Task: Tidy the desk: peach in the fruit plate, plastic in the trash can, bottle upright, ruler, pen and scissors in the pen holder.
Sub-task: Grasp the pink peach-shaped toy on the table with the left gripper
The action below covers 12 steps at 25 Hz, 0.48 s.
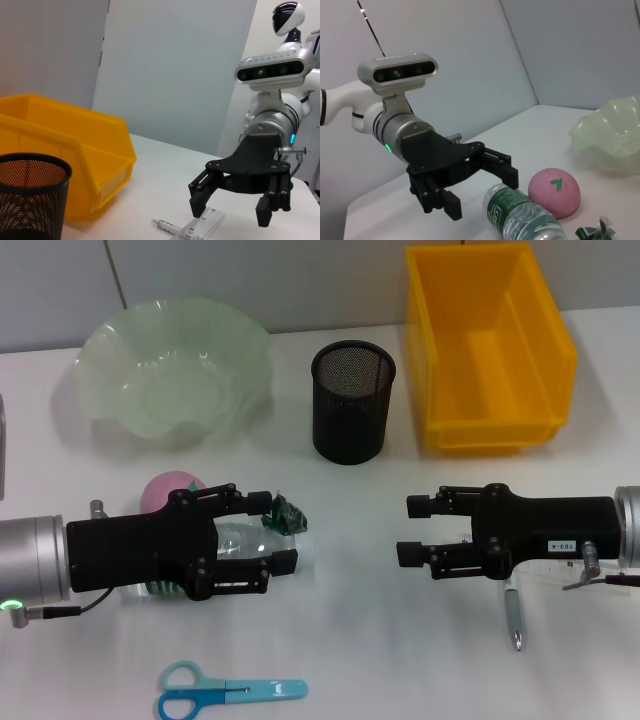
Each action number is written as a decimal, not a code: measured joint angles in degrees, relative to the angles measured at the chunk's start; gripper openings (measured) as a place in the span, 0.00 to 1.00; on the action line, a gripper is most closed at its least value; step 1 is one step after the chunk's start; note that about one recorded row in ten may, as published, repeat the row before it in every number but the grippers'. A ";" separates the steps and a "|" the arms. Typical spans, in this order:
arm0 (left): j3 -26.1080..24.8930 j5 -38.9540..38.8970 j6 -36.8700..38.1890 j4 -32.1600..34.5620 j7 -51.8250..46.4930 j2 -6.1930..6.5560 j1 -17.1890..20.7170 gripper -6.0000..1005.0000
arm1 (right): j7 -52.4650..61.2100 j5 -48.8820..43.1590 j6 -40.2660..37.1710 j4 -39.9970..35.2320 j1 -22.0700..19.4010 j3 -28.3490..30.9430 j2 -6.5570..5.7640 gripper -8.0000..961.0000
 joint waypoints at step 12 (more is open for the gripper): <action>0.00 -0.01 0.49 0.01 -0.35 0.10 -0.05 0.81 | 0.05 -0.22 0.10 0.00 -0.23 -0.01 -0.07 0.81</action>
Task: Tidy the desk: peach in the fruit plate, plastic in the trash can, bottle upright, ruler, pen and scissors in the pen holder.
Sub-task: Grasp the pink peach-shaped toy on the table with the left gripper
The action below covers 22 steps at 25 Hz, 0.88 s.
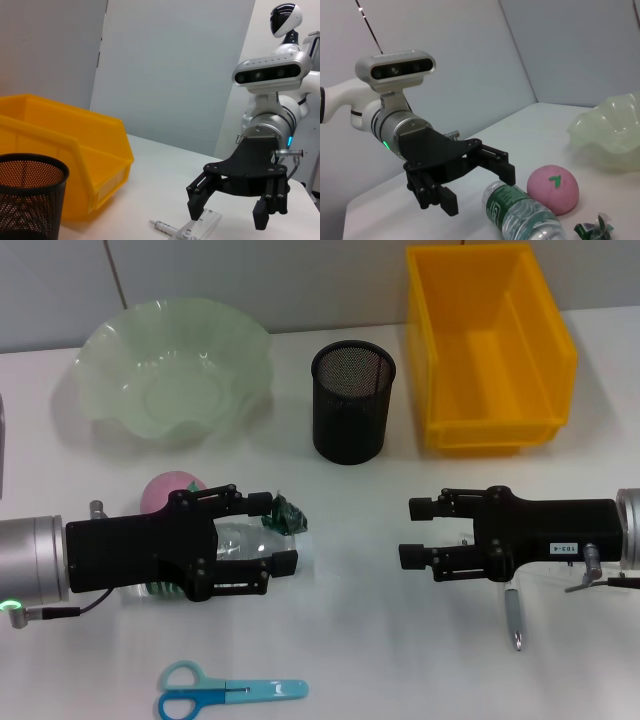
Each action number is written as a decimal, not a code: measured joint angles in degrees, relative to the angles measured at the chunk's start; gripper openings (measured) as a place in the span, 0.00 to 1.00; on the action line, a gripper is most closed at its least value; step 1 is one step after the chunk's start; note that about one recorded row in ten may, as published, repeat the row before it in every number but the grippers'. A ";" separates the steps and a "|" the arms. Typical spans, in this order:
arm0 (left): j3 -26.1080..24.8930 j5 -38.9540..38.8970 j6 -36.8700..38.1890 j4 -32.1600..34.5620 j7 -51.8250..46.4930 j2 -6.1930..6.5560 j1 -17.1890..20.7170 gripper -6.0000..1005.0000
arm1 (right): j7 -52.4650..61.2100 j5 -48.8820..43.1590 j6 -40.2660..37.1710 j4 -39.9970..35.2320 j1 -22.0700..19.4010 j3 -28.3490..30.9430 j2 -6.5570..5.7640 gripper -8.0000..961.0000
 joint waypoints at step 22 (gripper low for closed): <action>-5.24 15.16 -1.65 22.53 -33.64 2.18 -0.75 0.80 | -0.06 -0.18 0.51 -0.33 -0.31 0.00 -0.39 0.81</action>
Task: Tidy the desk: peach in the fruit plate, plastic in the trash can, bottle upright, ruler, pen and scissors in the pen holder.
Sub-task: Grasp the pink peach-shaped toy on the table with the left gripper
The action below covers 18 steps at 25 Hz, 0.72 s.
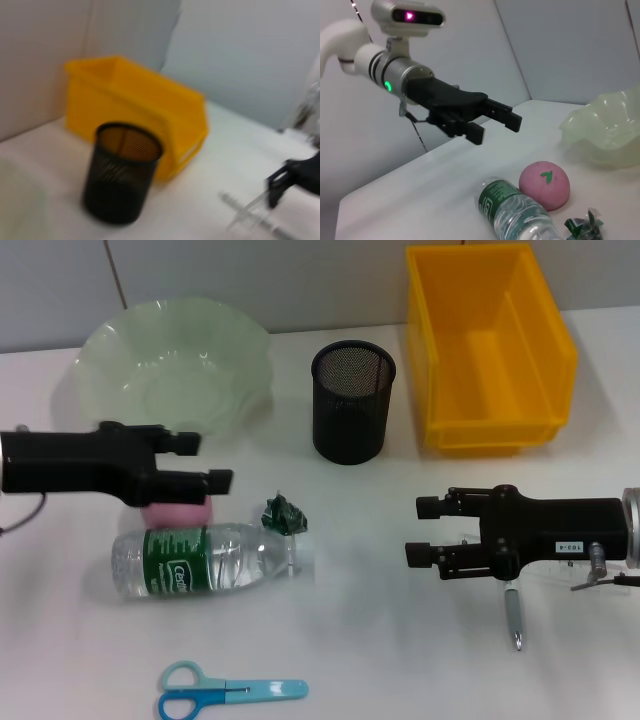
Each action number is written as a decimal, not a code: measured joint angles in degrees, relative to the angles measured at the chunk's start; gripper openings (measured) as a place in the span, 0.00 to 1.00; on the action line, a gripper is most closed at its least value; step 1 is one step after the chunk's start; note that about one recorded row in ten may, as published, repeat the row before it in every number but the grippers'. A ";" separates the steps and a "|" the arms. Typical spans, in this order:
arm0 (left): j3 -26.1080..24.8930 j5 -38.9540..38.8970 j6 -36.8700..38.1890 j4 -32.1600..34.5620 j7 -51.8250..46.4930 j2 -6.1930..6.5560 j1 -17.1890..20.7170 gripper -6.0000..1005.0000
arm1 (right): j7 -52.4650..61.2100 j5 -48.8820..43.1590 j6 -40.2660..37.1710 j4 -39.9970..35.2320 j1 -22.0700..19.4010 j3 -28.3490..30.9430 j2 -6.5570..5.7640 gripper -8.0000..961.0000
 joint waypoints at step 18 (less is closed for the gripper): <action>-1.84 36.79 -5.40 3.84 -28.40 -4.74 -11.87 0.79 | -0.35 0.01 0.00 -0.33 0.47 0.00 -0.27 0.81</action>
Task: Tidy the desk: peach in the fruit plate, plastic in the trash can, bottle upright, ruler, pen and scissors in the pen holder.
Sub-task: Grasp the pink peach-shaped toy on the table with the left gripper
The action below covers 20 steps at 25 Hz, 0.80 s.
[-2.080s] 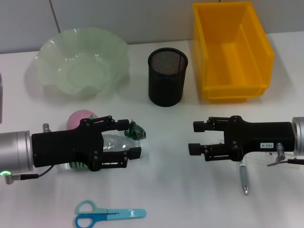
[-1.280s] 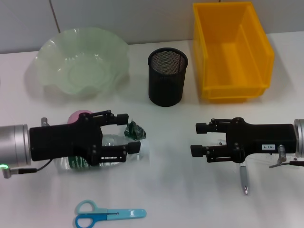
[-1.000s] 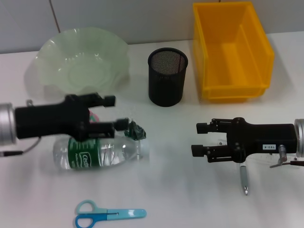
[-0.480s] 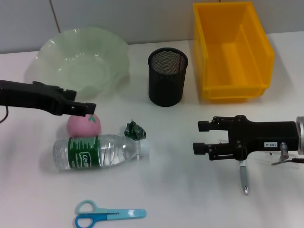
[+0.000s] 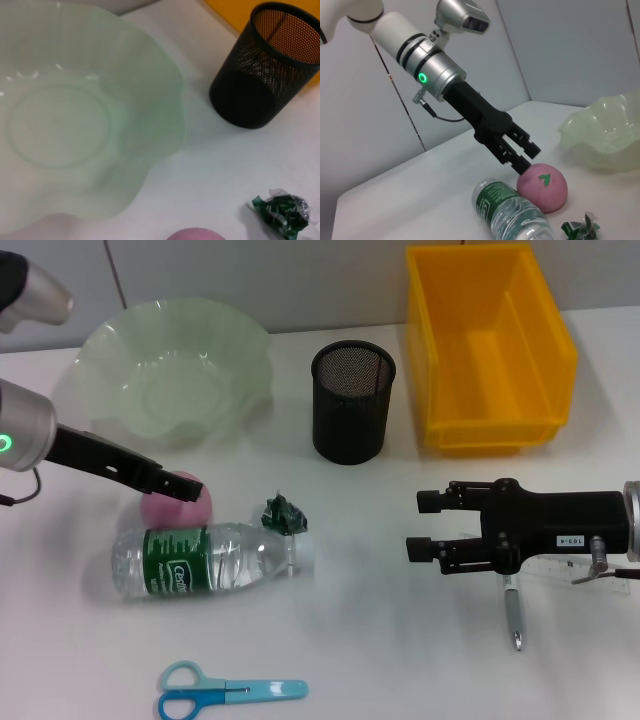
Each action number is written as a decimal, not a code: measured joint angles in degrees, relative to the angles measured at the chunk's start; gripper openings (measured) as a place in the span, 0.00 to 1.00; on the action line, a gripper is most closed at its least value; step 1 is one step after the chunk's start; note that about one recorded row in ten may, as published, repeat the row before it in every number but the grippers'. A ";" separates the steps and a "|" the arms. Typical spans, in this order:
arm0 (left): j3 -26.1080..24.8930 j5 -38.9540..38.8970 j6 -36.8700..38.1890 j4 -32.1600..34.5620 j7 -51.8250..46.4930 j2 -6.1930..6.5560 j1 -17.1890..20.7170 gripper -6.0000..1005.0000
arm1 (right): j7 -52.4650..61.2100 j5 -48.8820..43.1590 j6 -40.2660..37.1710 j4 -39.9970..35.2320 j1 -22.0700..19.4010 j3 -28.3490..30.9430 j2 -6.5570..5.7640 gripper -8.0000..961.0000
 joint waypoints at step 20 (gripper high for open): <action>-0.31 1.10 -7.00 -8.91 -0.16 0.36 -2.97 0.69 | -0.08 0.00 0.00 -0.68 -0.03 0.00 -0.08 0.81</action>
